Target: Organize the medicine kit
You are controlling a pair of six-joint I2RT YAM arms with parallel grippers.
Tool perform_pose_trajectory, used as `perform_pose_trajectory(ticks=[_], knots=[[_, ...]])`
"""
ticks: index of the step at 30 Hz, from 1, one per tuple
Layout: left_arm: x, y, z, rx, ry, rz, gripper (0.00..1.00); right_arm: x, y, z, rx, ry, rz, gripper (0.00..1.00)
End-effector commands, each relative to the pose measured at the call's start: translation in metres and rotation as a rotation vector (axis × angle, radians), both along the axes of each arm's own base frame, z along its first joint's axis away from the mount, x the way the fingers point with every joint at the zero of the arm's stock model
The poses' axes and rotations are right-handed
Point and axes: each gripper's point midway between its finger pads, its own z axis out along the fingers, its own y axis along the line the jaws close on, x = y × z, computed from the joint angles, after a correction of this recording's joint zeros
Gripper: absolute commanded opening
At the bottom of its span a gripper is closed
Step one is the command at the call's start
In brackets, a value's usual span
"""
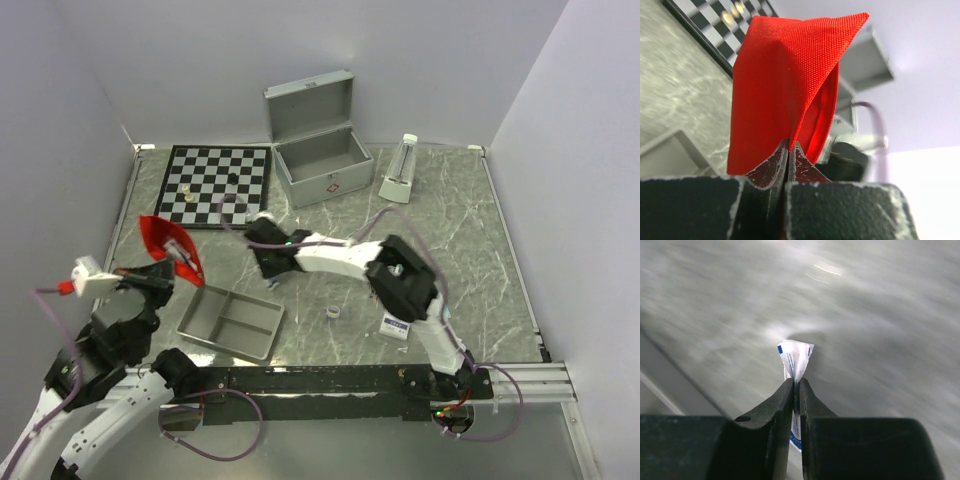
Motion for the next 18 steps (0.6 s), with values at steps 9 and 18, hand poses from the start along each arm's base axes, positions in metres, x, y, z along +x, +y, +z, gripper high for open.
perform_pose_trajectory(ticks=[9,18], knots=[[0.068,-0.118,-0.019,0.041,0.048,-0.322,0.01,-0.024,-0.135,0.185,0.214,-0.263,-0.148,0.15],[0.092,-0.184,-0.035,0.026,0.063,-0.535,0.01,-0.061,-0.134,0.210,0.349,-0.252,-0.069,0.15]])
